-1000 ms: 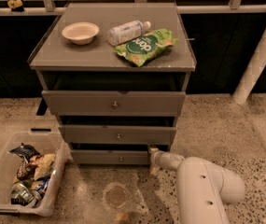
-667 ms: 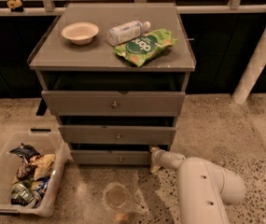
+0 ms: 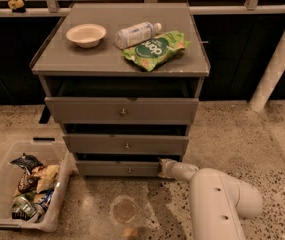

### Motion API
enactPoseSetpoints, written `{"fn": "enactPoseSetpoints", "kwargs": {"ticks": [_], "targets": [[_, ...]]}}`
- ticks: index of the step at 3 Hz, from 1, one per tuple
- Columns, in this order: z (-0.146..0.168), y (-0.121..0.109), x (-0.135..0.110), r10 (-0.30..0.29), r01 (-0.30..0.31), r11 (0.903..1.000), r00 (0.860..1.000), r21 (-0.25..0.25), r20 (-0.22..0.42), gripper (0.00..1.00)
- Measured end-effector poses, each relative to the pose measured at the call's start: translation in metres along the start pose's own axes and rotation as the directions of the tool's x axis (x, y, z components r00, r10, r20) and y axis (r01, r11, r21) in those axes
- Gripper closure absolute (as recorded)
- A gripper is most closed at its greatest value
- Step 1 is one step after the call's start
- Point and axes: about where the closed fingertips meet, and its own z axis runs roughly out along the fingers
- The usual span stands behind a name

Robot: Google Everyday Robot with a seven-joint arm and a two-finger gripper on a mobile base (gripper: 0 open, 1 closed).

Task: Open bottom drawer

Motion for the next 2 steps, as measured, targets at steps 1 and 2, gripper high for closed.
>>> {"fn": "enactPoseSetpoints", "kwargs": {"ticks": [1, 2], "targets": [[0.0000, 0.0000, 0.0000, 0.000, 0.000, 1.0000, 1.000, 0.000, 0.000, 0.64], [0.0001, 0.0001, -0.0001, 0.000, 0.000, 1.0000, 1.000, 0.000, 0.000, 0.88]]}}
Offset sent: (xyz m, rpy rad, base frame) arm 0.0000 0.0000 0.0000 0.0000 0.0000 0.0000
